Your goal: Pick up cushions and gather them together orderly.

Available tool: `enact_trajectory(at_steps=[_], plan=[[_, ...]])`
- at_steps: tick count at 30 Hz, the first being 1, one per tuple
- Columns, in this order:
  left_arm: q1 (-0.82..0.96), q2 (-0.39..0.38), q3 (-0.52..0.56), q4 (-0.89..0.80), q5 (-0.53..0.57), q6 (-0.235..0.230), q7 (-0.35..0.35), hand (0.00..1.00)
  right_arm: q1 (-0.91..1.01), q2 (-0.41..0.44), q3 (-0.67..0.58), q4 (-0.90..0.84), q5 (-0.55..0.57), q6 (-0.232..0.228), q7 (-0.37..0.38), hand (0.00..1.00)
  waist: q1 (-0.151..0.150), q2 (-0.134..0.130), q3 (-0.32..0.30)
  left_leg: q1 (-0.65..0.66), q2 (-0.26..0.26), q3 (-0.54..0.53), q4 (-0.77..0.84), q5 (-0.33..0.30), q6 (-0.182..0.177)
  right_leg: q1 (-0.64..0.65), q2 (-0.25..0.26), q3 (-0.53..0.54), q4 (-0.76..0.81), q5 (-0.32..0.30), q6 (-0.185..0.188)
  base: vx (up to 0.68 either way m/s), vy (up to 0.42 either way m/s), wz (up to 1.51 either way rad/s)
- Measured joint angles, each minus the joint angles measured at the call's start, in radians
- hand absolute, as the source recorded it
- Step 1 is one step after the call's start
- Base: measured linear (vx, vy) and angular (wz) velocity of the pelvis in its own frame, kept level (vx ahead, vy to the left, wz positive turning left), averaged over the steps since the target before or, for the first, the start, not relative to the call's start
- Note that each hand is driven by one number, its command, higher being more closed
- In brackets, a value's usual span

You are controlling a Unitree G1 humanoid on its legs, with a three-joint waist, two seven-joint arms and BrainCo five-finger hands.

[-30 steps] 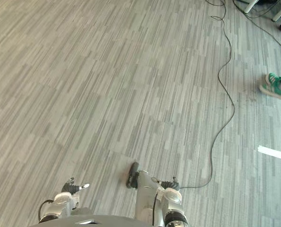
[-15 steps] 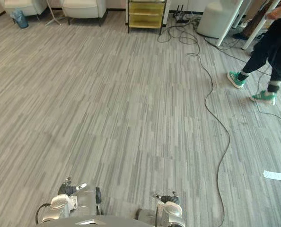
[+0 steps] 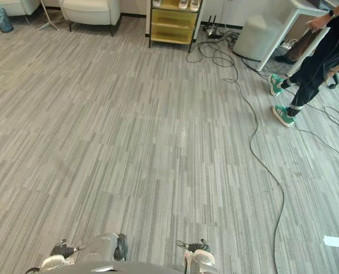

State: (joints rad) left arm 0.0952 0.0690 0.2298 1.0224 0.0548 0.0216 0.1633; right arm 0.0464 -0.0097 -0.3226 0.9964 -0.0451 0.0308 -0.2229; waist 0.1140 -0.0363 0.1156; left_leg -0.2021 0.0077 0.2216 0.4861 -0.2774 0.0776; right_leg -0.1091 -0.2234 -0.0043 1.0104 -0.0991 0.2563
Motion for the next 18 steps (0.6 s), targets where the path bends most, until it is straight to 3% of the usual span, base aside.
enact_trajectory(at_steps=[1,2,4,6,8,9,10,11,12,13,14,15,16,17,18], plan=[[-0.004,0.0,0.0,-0.001,0.0,0.001,0.0,0.0,0.002,-0.005,-0.003,0.0,0.0,-0.001,0.0,0.0,-0.005,0.001,0.002,0.027,-0.007,-0.005,-0.016,-0.003,0.004,-0.021,-0.002,-0.013,0.051,-0.006,-0.009,0.43,0.077,0.35],[-0.005,-0.004,-0.001,-0.012,0.0,0.004,0.003,0.0,-0.002,-0.008,-0.008,-0.008,0.0,-0.003,0.001,0.0,-0.01,0.013,0.013,0.12,-0.018,-0.018,-0.082,-0.005,0.007,-0.082,-0.01,-0.08,0.135,-0.047,-0.082,0.33,0.038,0.21],[-0.007,-0.016,-0.002,-0.03,-0.001,0.004,0.004,0.0,0.0,-0.006,-0.018,-0.033,0.0,-0.009,0.001,0.0,-0.019,0.029,0.019,0.196,-0.015,-0.037,-0.142,-0.007,0.005,-0.135,-0.014,-0.169,0.116,-0.101,-0.143,0.36,-0.013,0.26],[-0.025,-0.022,-0.002,-0.031,0.0,0.002,0.004,0.0,-0.012,0.0,-0.042,-0.052,0.0,-0.015,0.001,0.0,-0.034,0.037,0.028,0.322,0.012,-0.058,-0.23,-0.017,-0.015,-0.224,-0.001,-0.28,-0.127,-0.165,-0.197,0.45,-0.148,0.33],[-0.031,-0.027,-0.002,-0.032,0.0,0.002,0.004,0.0,-0.011,0.0,-0.044,-0.069,0.001,-0.015,0.002,0.0,-0.035,0.043,0.03,0.351,0.032,-0.063,-0.253,-0.028,-0.032,-0.25,0.022,-0.289,-0.264,-0.153,-0.204,0.33,-0.164,0.14],[-0.038,-0.033,-0.002,-0.032,0.008,0.002,0.004,0.0,-0.012,0.003,-0.045,-0.08,0.001,-0.015,0.002,0.0,-0.038,0.048,0.034,0.376,0.056,-0.072,-0.272,-0.045,-0.06,-0.274,0.051,-0.284,-0.447,-0.106,-0.202,0.5,-0.289,0.27],[-0.051,-0.041,0.001,-0.031,0.017,0.001,0.004,0.0,-0.015,0.007,-0.045,-0.081,0.002,-0.014,0.002,0.0,-0.038,0.044,0.037,0.414,0.077,-0.088,-0.298,-0.072,-0.095,-0.276,0.068,-0.275,-0.714,0.001,-0.186,0.66,-0.379,0.35],[-0.057,-0.052,0.008,-0.028,0.018,-0.002,0.004,0.0,-0.017,0.007,-0.047,-0.081,0.003,-0.013,0.003,0.0,-0.037,0.041,0.042,0.46,0.083,-0.098,-0.316,-0.098,-0.109,-0.27,0.073,-0.242,-0.792,0.099,-0.179,0.61,-0.346,0.28],[-0.056,-0.06,0.01,-0.025,0.018,-0.002,0.004,0.0,-0.021,0.006,-0.046,-0.08,0.002,-0.012,0.003,0.0,-0.038,0.043,0.039,0.479,0.093,-0.103,-0.322,-0.106,-0.109,-0.265,0.083,-0.225,-0.781,0.155,-0.178,0.56,-0.282,0.27],[-0.067,-0.08,0.007,-0.009,0.026,-0.003,0.002,0.0,-0.028,0.002,-0.047,-0.102,0.002,-0.013,0.003,0.0,-0.042,0.065,0.047,0.49,0.107,-0.118,-0.319,-0.089,-0.108,-0.289,0.09,-0.212,-0.686,0.156,-0.185,0.54,-0.279,0.38],[-0.072,-0.111,0.008,-0.009,0.034,-0.004,-0.002,0.0,-0.031,0.001,-0.053,-0.124,0.003,-0.015,0.003,0.0,-0.055,0.073,0.05,0.493,0.113,-0.144,-0.298,-0.059,-0.104,-0.322,0.091,-0.193,-0.577,0.113,-0.216,0.64,-0.345,0.49],[-0.073,-0.12,0.007,-0.009,0.042,-0.006,-0.003,0.0,-0.037,-0.001,-0.063,-0.125,0.003,-0.015,0.003,0.0,-0.059,0.09,0.048,0.492,0.13,-0.165,-0.264,-0.047,-0.108,-0.327,0.094,-0.209,-0.515,0.053,-0.229,0.42,-0.246,0.34],[-0.072,-0.125,0.008,-0.009,0.047,-0.006,-0.004,0.0,-0.037,-0.002,-0.07,-0.125,0.002,-0.015,0.003,0.0,-0.059,0.097,0.046,0.488,0.14,-0.171,-0.242,-0.044,-0.11,-0.324,0.098,-0.215,-0.499,0.037,-0.232,0.67,-0.298,0.28],[-0.069,-0.139,0.01,-0.008,0.048,-0.005,-0.011,0.0,-0.036,-0.013,-0.082,-0.115,0.002,-0.014,0.002,0.0,-0.062,0.13,0.039,0.436,0.192,-0.216,-0.055,-0.013,-0.142,-0.273,0.123,-0.255,-0.466,-0.031,-0.247,0.44,-0.177,0.23],[-0.069,-0.139,0.014,-0.011,0.048,-0.006,-0.017,0.0,-0.033,-0.013,-0.082,-0.115,0.002,-0.013,0.001,0.0,-0.065,0.133,0.039,0.397,0.203,-0.235,0.043,0.022,-0.155,-0.251,0.13,-0.266,-0.462,-0.053,-0.252,0.73,-0.296,0.26]])
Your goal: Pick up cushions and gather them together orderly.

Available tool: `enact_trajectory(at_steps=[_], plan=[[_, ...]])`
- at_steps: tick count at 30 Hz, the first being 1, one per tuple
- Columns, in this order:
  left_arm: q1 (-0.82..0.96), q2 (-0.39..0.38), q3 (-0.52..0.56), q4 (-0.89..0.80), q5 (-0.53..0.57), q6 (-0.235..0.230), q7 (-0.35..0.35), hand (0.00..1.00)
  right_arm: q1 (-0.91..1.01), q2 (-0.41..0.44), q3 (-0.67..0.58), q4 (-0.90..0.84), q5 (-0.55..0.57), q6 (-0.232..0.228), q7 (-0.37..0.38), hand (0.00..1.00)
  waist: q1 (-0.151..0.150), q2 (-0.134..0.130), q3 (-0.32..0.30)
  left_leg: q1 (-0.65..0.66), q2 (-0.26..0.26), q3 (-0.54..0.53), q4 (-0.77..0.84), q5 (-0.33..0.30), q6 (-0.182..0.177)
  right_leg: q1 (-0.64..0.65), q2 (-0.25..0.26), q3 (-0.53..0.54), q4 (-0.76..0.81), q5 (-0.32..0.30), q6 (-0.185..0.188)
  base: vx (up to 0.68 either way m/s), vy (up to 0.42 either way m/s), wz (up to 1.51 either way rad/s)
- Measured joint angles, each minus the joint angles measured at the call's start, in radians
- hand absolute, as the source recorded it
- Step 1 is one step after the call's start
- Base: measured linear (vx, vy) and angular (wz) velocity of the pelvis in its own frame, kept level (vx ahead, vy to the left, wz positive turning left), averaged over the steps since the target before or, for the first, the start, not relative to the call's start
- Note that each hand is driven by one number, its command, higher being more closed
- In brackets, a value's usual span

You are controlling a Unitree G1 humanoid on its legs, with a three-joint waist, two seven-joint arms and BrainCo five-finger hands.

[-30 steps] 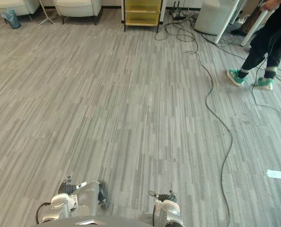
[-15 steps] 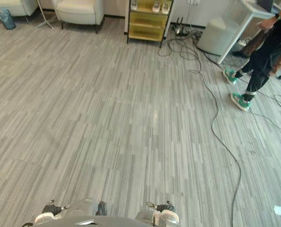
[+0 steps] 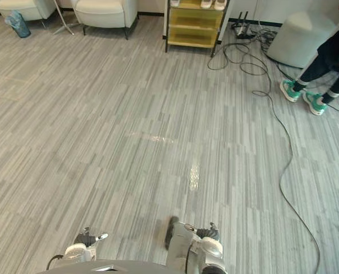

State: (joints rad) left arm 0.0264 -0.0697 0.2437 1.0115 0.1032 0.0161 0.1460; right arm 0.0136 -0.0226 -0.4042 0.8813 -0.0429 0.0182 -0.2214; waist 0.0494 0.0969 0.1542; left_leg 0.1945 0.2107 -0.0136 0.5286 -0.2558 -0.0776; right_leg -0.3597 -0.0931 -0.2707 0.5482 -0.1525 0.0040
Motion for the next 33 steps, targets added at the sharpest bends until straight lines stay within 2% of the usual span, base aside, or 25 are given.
enact_trajectory(at_steps=[1,2,3,4,5,6,8,10,11,12,13,14,15,17,18,20,22,24,25,26,28,30,31,32,33], plan=[[0.001,0.003,0.007,-0.007,0.0,0.0,-0.01,0.0,0.01,0.0,0.001,0.0,0.001,0.002,0.0,0.0,-0.003,0.006,0.003,-0.084,0.014,-0.04,0.202,0.144,-0.03,0.059,0.019,-0.016,-0.007,-0.037,-0.011,0.39,-0.149,0.09],[0.004,0.004,0.01,-0.012,0.0,-0.001,-0.012,0.0,0.015,-0.002,0.004,0.001,0.001,0.003,0.0,0.0,-0.002,0.009,0.005,-0.123,0.02,-0.052,0.296,0.246,-0.056,0.091,0.029,-0.015,-0.019,-0.052,-0.015,0.59,-0.167,-0.05],[0.006,0.006,0.008,-0.017,0.0,-0.004,-0.021,0.0,0.02,-0.009,0.011,0.006,0.009,0.005,-0.001,0.0,0.002,0.012,0.008,-0.216,0.054,-0.033,0.498,0.263,-0.051,0.152,0.05,-0.014,-0.052,-0.074,-0.034,0.39,-0.05,-0.18],[0.005,0.009,0.008,-0.021,0.0,-0.004,-0.023,0.0,0.022,-0.009,0.011,0.008,0.012,0.006,-0.002,0.0,0.003,0.013,0.009,-0.254,0.068,-0.005,0.578,0.232,-0.036,0.185,0.055,-0.011,-0.069,-0.076,-0.036,0.57,-0.009,-0.26],[0.006,0.014,0.009,-0.032,0.0,-0.006,-0.023,0.0,0.025,-0.007,0.012,0.018,0.02,0.006,-0.002,0.0,0.006,0.009,0.012,-0.317,0.082,0.059,0.658,0.171,-0.008,0.251,0.06,0.004,-0.115,-0.075,-0.031,0.56,0.028,-0.28],[0.009,0.014,0.009,-0.049,0.0,-0.005,-0.023,0.0,0.029,-0.007,0.016,0.027,0.03,0.006,-0.005,0.0,0.008,0.007,0.014,-0.378,0.082,0.107,0.673,0.122,0.017,0.315,0.058,0.015,-0.172,-0.071,-0.024,0.66,0.076,-0.23],[0.007,0.014,0.009,-0.062,-0.002,-0.006,-0.022,0.0,0.032,-0.007,0.016,0.032,0.051,0.004,-0.009,0.0,0.01,0.005,0.015,-0.466,0.081,0.152,0.625,0.066,0.031,0.396,0.048,0.018,-0.249,-0.062,-0.003,0.45,0.13,-0.1],[-0.001,0.018,0.007,-0.078,-0.002,-0.007,-0.02,0.0,0.031,-0.004,0.027,0.033,0.059,0.004,-0.009,0.0,0.013,-0.01,0.024,-0.514,0.061,0.206,0.449,0.012,0.038,0.463,0.018,0.024,-0.297,-0.059,0.025,0.35,0.171,-0.04],[-0.005,0.021,-0.002,-0.08,-0.002,-0.007,-0.018,0.0,0.03,-0.002,0.027,0.035,0.064,0.004,-0.01,0.0,0.014,-0.018,0.03,-0.516,0.04,0.223,0.319,0.006,0.031,0.48,-0.002,0.026,-0.301,-0.059,0.03,0.35,0.216,-0.1],[-0.004,0.019,-0.013,-0.08,-0.002,-0.009,-0.016,0.0,0.036,-0.003,0.026,0.033,0.081,0.002,-0.01,0.0,0.017,-0.016,0.028,-0.498,0.006,0.231,0.051,0.049,0.028,0.492,-0.02,0.041,-0.293,-0.069,0.052,0.39,0.29,-0.29],[-0.011,0.02,-0.013,-0.075,-0.016,-0.016,-0.016,0.0,0.041,-0.004,0.025,0.043,0.086,-0.002,-0.01,0.0,0.031,-0.032,0.029,-0.474,-0.031,0.23,-0.06,0.16,0.043,0.502,-0.04,0.089,-0.293,-0.1,0.095,0.36,0.301,-0.25],[-0.02,0.034,-0.018,-0.072,-0.016,-0.016,-0.014,0.0,0.041,0.01,0.035,0.042,0.086,0.0,-0.007,0.0,0.029,-0.055,0.022,-0.465,-0.055,0.238,-0.089,0.16,0.045,0.495,-0.055,0.116,-0.303,-0.095,0.089,0.39,0.31,-0.14],[-0.025,0.053,-0.026,-0.067,-0.016,-0.018,-0.007,0.0,0.031,0.033,0.037,0.039,0.081,-0.005,-0.006,0.0,0.024,-0.08,0.02,-0.465,-0.069,0.239,-0.095,0.15,0.052,0.481,-0.047,0.157,-0.329,-0.068,0.065,0.3,0.222,0.03],[-0.03,0.06,-0.01,-0.058,-0.032,-0.018,-0.007,0.0,0.03,0.046,0.039,0.039,0.075,-0.006,-0.005,0.0,0.035,-0.099,0.021,-0.464,-0.068,0.267,-0.052,0.11,0.074,0.475,-0.046,0.168,-0.321,-0.049,0.065,0.27,0.173,-0.12],[-0.031,0.06,-0.011,-0.057,-0.031,-0.018,-0.005,0.0,0.024,0.053,0.042,0.038,0.075,-0.009,-0.003,0.0,0.038,-0.101,0.02,-0.459,-0.065,0.281,-0.03,0.092,0.088,0.477,-0.049,0.19,-0.321,-0.031,0.07,0.2,0.131,-0.27],[-0.031,0.062,-0.011,-0.056,-0.031,-0.018,-0.006,0.0,0.023,0.057,0.061,0.036,0.071,-0.016,0.002,0.0,0.041,-0.102,0.02,-0.445,-0.06,0.3,-0.022,0.069,0.088,0.463,-0.055,0.216,-0.299,-0.014,0.076,0.14,0.091,-0.55],[-0.031,0.065,-0.013,-0.059,-0.032,-0.018,-0.005,0.0,0.023,0.048,0.088,0.028,0.035,-0.015,0.004,0.0,0.05,-0.1,0.023,-0.417,-0.047,0.332,-0.026,0.028,0.082,0.398,-0.057,0.251,-0.192,-0.014,0.082,0.11,0.066,-0.82],[-0.028,0.076,-0.046,-0.058,-0.031,-0.017,-0.005,0.0,0.038,0.033,0.129,-0.017,-0.005,-0.013,0.025,0.0,0.051,-0.108,0.034,-0.373,-0.03,0.384,-0.016,-0.026,0.079,0.235,-0.079,0.267,0.123,0.012,0.111,0.05,0.047,-0.82],[-0.027,0.09,-0.071,-0.057,-0.03,-0.014,-0.005,0.0,0.054,0.024,0.15,-0.041,-0.006,-0.012,0.025,0.0,0.035,-0.104,0.039,-0.353,-0.025,0.39,-0.002,-0.05,0.08,0.183,-0.096,0.251,0.232,0.011,0.115,0.07,0.031,-0.4],[-0.023,0.094,-0.075,-0.057,-0.03,-0.012,-0.005,0.0,0.06,0.021,0.16,-0.043,-0.007,-0.012,0.025,0.0,0.029,-0.106,0.038,-0.341,-0.025,0.393,-0.001,-0.059,0.077,0.17,-0.099,0.24,0.25,-0.006,0.108,0.12,-0.01,-0.14],[-0.017,0.096,-0.078,-0.057,-0.03,-0.009,0.003,0.0,0.074,0.019,0.175,-0.044,-0.015,-0.015,0.023,0.0,0.023,-0.119,0.037,-0.298,-0.014,0.403,-0.002,-0.069,0.072,0.146,-0.094,0.155,0.211,-0.076,0.092,0.15,-0.077,-0.01],[-0.012,0.1,-0.078,-0.059,-0.03,-0.009,0.003,0.0,0.076,0.023,0.183,-0.043,-0.017,-0.015,0.021,0.0,0.019,-0.131,0.032,-0.291,-0.017,0.4,0.006,-0.07,0.051,0.144,-0.061,0.095,0.034,-0.03,0.066,0.16,-0.131,0.06],[-0.013,0.098,-0.077,-0.057,-0.03,-0.01,0.004,0.0,0.076,0.018,0.183,-0.041,-0.018,-0.014,0.018,0.0,0.023,-0.131,0.018,-0.302,-0.023,0.384,0.009,-0.073,0.042,0.158,-0.048,0.093,-0.022,-0.05,0.057,0.14,-0.081,-0.07],[-0.012,0.084,-0.078,-0.054,-0.03,-0.008,0.004,0.0,0.076,0.012,0.177,-0.042,-0.018,-0.015,0.016,0.0,0.023,-0.107,0.007,-0.323,-0.018,0.364,0.002,-0.068,0.034,0.164,-0.036,0.092,-0.066,-0.051,0.055,0.14,-0.065,-0.08],[-0.011,0.074,-0.079,-0.052,-0.03,-0.007,0.004,0.0,0.076,0.01,0.166,-0.044,-0.017,-0.016,0.015,0.0,0.019,-0.098,0.006,-0.329,-0.018,0.362,-0.008,-0.063,0.031,0.169,-0.031,0.089,-0.094,-0.05,0.057,0.14,-0.064,0.04]])
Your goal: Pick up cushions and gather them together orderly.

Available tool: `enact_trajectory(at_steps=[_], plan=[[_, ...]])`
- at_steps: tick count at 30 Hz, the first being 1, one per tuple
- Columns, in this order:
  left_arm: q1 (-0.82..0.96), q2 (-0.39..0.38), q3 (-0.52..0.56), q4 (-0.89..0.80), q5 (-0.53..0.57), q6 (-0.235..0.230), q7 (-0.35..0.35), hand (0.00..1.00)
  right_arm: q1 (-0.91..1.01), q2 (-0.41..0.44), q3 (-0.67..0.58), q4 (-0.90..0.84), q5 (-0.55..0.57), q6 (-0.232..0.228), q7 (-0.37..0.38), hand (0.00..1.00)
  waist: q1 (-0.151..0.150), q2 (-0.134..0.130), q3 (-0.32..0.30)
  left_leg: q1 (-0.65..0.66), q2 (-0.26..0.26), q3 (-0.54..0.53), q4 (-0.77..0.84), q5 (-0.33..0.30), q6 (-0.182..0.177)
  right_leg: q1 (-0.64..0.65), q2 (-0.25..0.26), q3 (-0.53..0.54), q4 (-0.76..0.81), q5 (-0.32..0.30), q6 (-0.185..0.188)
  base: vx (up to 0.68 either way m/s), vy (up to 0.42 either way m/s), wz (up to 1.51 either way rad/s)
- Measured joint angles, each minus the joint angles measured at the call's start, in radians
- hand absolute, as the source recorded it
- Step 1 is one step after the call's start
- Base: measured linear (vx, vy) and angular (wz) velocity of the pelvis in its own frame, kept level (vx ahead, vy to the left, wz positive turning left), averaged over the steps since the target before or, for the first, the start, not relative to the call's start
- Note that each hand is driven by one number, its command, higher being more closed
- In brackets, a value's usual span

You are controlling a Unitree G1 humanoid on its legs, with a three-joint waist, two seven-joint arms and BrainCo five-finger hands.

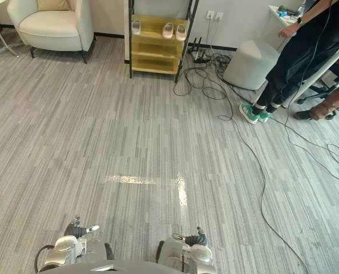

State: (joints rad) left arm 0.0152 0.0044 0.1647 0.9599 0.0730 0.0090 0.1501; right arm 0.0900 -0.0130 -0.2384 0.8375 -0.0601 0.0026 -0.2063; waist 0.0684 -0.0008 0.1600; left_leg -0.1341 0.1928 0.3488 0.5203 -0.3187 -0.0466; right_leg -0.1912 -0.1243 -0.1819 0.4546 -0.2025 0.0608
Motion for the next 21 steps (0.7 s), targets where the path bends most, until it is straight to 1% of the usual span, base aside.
enact_trajectory(at_steps=[1,3,5,6,21], plan=[[0.002,-0.007,0.0,0.006,0.0,0.002,0.003,0.0,0.001,-0.007,-0.014,0.002,0.016,0.001,-0.002,0.0,-0.01,0.013,-0.002,0.002,-0.001,-0.007,-0.026,0.017,-0.005,0.015,0.011,-0.007,-0.038,0.013,0.006,0.12,-0.063,0.11],[0.004,-0.007,0.001,0.015,0.001,0.003,0.003,0.0,0.009,-0.004,-0.031,0.006,0.021,0.001,-0.012,0.0,-0.013,0.019,-0.006,0.027,-0.001,-0.036,-0.06,0.025,-0.008,0.059,0.029,-0.023,-0.09,0.031,-0.002,0.13,-0.083,0.11],[0.005,-0.006,0.0,0.02,0.008,0.003,-0.002,0.0,0.021,0.003,-0.056,0.015,0.035,-0.001,-0.018,0.0,-0.009,0.016,-0.014,0.061,-0.003,-0.053,-0.102,0.035,-0.018,0.109,0.044,-0.028,-0.156,0.052,-0.001,0.1,-0.057,0.05],[0.005,0.035,-0.059,0.115,0.01,-0.011,-0.031,0.0,-0.011,-0.004,-0.237,0.205,0.095,0.002,-0.015,0.0,0.005,0.0,-0.09,0.169,-0.158,-0.174,-0.387,0.192,0.015,0.248,0.007,0.018,-0.471,0.215,0.009,0.0,0.0,0.0],[0.005,0.035,-0.059,0.115,0.009,-0.011,-0.031,0.0,-0.011,-0.004,-0.237,0.205,0.095,0.001,-0.015,0.0,0.005,0.003,-0.09,0.169,-0.158,-0.174,-0.391,0.192,0.014,0.247,0.007,0.018,-0.47,0.215,0.01,0.0,0.0,0.0]])
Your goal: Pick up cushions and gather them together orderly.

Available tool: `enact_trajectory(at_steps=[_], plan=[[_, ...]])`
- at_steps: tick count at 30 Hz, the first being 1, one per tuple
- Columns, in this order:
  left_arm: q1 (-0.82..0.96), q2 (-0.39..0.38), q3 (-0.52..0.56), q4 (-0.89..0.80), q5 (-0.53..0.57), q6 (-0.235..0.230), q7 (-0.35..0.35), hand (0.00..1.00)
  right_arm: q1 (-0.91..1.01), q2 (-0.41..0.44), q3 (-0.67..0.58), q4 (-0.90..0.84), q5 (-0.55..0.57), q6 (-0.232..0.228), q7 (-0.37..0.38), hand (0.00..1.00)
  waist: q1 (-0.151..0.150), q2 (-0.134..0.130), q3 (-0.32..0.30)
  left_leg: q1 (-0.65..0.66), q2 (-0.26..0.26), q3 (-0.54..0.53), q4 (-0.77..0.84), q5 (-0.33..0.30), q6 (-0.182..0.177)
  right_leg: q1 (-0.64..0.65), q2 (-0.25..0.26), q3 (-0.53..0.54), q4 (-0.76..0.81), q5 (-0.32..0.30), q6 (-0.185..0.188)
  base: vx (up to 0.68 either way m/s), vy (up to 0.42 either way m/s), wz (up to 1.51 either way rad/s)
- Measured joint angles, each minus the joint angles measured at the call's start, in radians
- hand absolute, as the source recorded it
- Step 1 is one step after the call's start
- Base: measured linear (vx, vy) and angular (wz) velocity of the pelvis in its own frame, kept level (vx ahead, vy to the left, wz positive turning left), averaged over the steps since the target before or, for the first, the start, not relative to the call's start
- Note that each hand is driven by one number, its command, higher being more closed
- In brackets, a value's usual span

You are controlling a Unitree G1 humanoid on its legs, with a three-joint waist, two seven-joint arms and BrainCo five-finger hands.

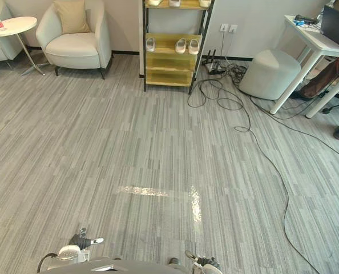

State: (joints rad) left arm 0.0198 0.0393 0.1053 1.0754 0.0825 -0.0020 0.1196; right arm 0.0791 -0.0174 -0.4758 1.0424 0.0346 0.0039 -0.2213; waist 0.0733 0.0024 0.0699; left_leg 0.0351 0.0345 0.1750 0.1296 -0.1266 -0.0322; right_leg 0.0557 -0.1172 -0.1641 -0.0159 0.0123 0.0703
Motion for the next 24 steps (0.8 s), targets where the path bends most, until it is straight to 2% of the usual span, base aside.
enact_trajectory(at_steps=[5,10,12,13,15,16,17,18,20,22,23,24], plan=[[0.0,-0.002,0.014,0.003,-0.004,0.0,-0.001,0.0,-0.005,0.0,0.002,0.0,0.022,0.0,0.008,0.0,-0.001,0.009,0.002,0.001,0.001,0.019,-0.019,0.003,0.0,-0.019,0.0,0.011,0.003,0.003,0.006,0.0,0.002,-0.09],[-0.002,-0.005,0.05,0.013,-0.052,0.0,-0.01,0.0,-0.022,0.0,0.007,0.0,0.065,0.001,0.045,0.0,-0.015,0.018,0.013,0.001,0.001,0.047,-0.025,-0.004,0.002,-0.035,-0.009,0.018,0.016,0.001,0.015,0.03,0.019,-0.13],[-0.008,-0.005,0.05,0.012,-0.078,0.0,-0.02,0.0,-0.032,0.0,0.026,-0.004,0.086,0.001,0.06,0.0,-0.018,0.019,0.032,-0.005,0.005,0.066,0.018,-0.039,0.007,-0.067,-0.022,0.03,0.1,-0.04,0.028,0.02,0.061,-0.21],[-0.011,-0.006,0.05,0.005,-0.087,-0.001,-0.022,0.0,-0.034,-0.001,0.03,-0.007,0.087,0.001,0.069,0.0,-0.016,0.017,0.046,-0.007,0.015,0.076,0.06,-0.078,0.013,-0.096,-0.033,0.041,0.192,-0.08,0.033,-0.02,0.048,-0.26],[-0.011,-0.008,0.048,0.004,-0.091,-0.003,-0.022,0.0,-0.038,-0.005,0.035,-0.015,0.088,0.0,0.07,0.0,-0.017,0.023,0.053,-0.009,0.027,0.089,0.099,-0.121,0.014,-0.155,-0.038,0.043,0.337,-0.103,0.025,-0.04,0.056,-0.3],[-0.013,-0.009,0.047,0.002,-0.091,-0.003,-0.022,0.0,-0.037,-0.005,0.045,-0.047,0.087,0.0,0.07,0.0,-0.023,0.029,0.062,0.003,0.043,0.099,0.123,-0.148,0.014,-0.226,-0.042,0.04,0.501,-0.097,0.016,0.0,0.08,-0.25],[-0.015,-0.011,0.047,-0.004,-0.091,-0.002,-0.022,0.0,-0.037,-0.005,0.047,-0.064,0.088,-0.002,0.07,0.0,-0.032,0.031,0.072,0.019,0.05,0.1,0.144,-0.169,0.017,-0.295,-0.053,0.037,0.634,-0.096,-0.01,0.11,0.075,-0.2],[-0.015,-0.002,0.048,-0.004,-0.09,-0.001,-0.021,0.0,-0.045,0.007,0.054,-0.083,0.088,-0.002,0.07,0.0,-0.04,0.012,0.075,0.043,0.051,0.103,0.148,-0.18,0.022,-0.335,-0.064,0.018,0.725,-0.138,-0.019,0.15,0.034,-0.07],[-0.015,-0.002,0.047,-0.004,-0.09,0.0,-0.019,0.0,-0.046,0.007,0.078,-0.081,0.088,-0.005,0.069,0.0,-0.045,0.003,0.076,0.072,0.063,0.107,0.138,-0.191,0.015,-0.351,-0.068,-0.044,0.719,-0.193,-0.017,0.19,-0.005,0.01],[-0.021,-0.004,0.036,-0.003,-0.09,0.0,-0.019,0.0,-0.066,0.002,0.091,-0.076,0.087,-0.008,0.069,0.0,-0.052,0.006,0.078,0.088,0.075,0.111,0.118,-0.194,-0.005,-0.385,-0.055,-0.1,0.604,-0.193,-0.016,0.33,-0.064,-0.04],[-0.024,-0.004,0.028,-0.003,-0.09,0.0,-0.019,0.0,-0.088,-0.008,0.104,-0.061,0.087,-0.007,0.07,0.0,-0.054,0.013,0.083,0.096,0.091,0.118,0.096,-0.195,-0.021,-0.415,-0.027,-0.126,0.483,-0.161,-0.019,0.4,-0.119,-0.09],[-0.028,-0.003,0.027,-0.003,-0.09,0.0,-0.019,0.0,-0.102,-0.021,0.117,-0.04,0.087,-0.005,0.07,0.0,-0.059,0.022,0.098,0.126,0.11,0.123,0.069,-0.19,-0.038,-0.422,0.008,-0.129,0.364,-0.103,-0.018,0.54,-0.185,-0.07]])
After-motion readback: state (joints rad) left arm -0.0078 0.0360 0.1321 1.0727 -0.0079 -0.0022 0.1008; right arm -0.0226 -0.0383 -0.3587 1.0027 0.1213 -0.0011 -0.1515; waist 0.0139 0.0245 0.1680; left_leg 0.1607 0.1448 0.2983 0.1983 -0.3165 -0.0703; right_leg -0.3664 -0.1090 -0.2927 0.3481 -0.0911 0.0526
